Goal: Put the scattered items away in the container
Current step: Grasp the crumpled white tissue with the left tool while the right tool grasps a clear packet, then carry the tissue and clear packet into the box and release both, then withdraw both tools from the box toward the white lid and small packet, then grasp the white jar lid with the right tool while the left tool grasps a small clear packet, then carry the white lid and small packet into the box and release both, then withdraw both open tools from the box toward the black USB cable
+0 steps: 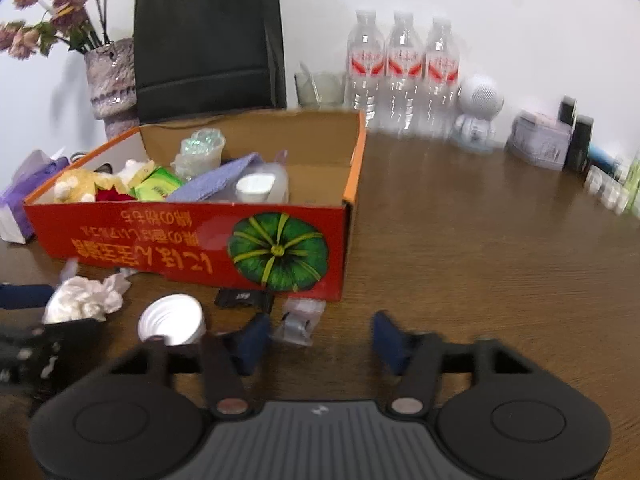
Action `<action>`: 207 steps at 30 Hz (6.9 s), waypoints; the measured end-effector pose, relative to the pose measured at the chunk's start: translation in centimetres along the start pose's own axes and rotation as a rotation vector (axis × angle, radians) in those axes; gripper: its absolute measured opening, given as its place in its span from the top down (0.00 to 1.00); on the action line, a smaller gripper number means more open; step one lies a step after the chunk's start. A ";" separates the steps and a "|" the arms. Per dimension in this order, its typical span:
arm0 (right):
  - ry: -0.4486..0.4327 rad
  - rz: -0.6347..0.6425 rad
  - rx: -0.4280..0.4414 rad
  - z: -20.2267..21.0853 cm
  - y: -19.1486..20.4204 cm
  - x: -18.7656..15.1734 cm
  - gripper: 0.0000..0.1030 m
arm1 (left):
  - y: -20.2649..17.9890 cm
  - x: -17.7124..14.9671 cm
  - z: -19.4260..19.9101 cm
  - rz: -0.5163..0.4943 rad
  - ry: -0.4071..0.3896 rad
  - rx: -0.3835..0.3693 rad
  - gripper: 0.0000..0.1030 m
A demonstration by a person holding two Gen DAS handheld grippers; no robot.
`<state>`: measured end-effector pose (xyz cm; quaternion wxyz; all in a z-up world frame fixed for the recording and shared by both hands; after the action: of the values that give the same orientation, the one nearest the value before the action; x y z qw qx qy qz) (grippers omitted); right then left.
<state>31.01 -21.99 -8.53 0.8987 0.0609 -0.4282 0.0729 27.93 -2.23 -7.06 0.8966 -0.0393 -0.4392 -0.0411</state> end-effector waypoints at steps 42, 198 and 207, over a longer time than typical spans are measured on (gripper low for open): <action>-0.302 -0.063 0.154 5.8 3.8 9.8 0.79 | 3.6 10.3 5.9 0.146 -0.292 -0.049 0.72; -0.142 0.014 0.108 -3.8 5.7 11.9 0.00 | 7.3 12.3 -2.2 0.177 -0.232 0.153 0.00; -0.142 -0.008 0.069 -3.2 4.8 12.1 0.00 | 7.5 12.6 -1.6 0.185 -0.241 0.154 0.00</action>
<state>40.06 -15.77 -0.87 0.8637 0.0986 -0.4878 0.0794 37.70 4.54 1.68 0.8379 -0.0152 -0.5397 0.0803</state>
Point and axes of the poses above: each gripper's, at about its wrist camera, not at the fingertips, and z roughly against the way its jaws point, y to its left, x to its top, the point moved 6 cm from there along -z, roughly the way its jaws point, and after that the axes turned 2 degrees about x, right-handed, at the moved point
